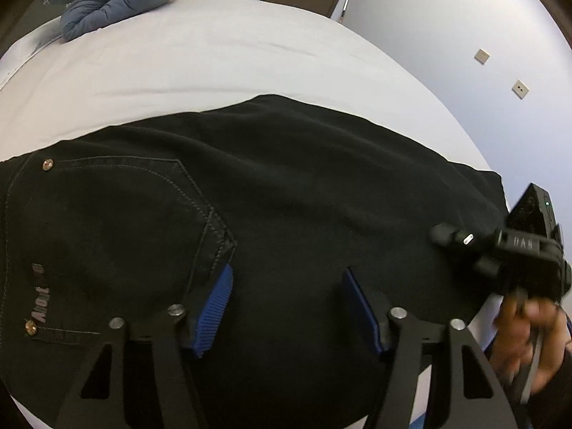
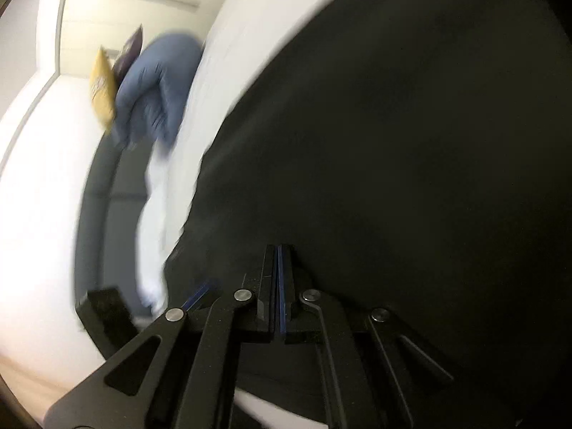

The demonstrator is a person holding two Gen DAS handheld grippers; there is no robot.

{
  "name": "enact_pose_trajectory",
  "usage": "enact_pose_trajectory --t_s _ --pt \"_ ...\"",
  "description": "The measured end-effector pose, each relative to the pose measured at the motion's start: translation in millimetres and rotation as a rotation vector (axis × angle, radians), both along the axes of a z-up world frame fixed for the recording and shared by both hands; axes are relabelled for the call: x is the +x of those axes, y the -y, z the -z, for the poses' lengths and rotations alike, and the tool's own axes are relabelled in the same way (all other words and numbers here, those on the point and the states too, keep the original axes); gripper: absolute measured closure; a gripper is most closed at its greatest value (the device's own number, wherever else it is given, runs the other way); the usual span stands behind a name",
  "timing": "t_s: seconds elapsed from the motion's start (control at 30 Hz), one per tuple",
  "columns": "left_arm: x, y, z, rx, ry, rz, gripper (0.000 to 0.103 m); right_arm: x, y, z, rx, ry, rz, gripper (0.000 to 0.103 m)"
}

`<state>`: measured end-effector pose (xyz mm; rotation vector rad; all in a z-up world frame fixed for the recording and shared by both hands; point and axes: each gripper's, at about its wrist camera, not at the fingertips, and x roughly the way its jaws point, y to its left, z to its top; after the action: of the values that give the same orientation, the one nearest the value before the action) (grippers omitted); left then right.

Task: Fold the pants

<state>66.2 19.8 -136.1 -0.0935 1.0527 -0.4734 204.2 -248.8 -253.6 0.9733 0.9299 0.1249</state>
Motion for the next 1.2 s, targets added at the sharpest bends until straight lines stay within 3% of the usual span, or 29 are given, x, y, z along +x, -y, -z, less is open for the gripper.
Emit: enact_pose_trajectory --t_s 0.1,0.13,0.23,0.3,0.4,0.53,0.63,0.73,0.8,0.83,0.87,0.93,1.1,1.2 --pt "1 -17 -1 -0.028 -0.007 -0.016 0.066 -32 82 -14 -0.033 0.008 0.208 0.103" --pt "2 -24 0 -0.044 -0.013 -0.022 0.071 -48 110 -23 -0.088 -0.01 0.305 0.103" --pt "3 -48 -5 -0.05 -0.013 -0.048 0.074 -79 152 -49 -0.177 -0.076 0.503 0.103" --pt "4 -62 -15 -0.012 0.025 -0.088 0.069 -80 158 -63 -0.156 -0.05 0.525 0.096" --pt "13 -84 -30 -0.043 0.068 -0.126 0.061 -60 109 -85 -0.108 0.06 0.358 0.096" --pt "40 -100 -31 -0.049 0.075 -0.187 0.061 19 -4 -77 0.043 0.112 -0.001 0.096" --pt "54 -117 -13 -0.039 0.018 -0.224 0.061 79 -101 -57 0.124 0.089 -0.19 0.096" --pt "60 -127 9 -0.055 -0.036 -0.254 0.075 140 -166 -19 0.233 -0.009 -0.277 0.096" --pt "61 -131 13 -0.07 -0.045 -0.267 0.077 174 -193 12 0.181 -0.077 -0.281 0.096" --pt "61 -135 13 -0.07 -0.048 -0.268 0.079 141 -186 35 0.16 -0.098 -0.281 0.097" --pt "61 -138 13 -0.066 -0.052 -0.266 0.08 150 -169 48 0.16 -0.103 -0.268 0.103" --pt "61 -143 15 -0.071 -0.055 -0.267 0.085 159 -163 62 0.224 -0.056 -0.22 0.103" --pt "59 -154 27 -0.152 -0.078 -0.301 0.094 159 -40 47 0.2 -0.007 0.037 0.103" --pt "57 -158 26 -0.138 -0.076 -0.299 0.095 140 9 26 0.089 -0.027 0.191 0.103"
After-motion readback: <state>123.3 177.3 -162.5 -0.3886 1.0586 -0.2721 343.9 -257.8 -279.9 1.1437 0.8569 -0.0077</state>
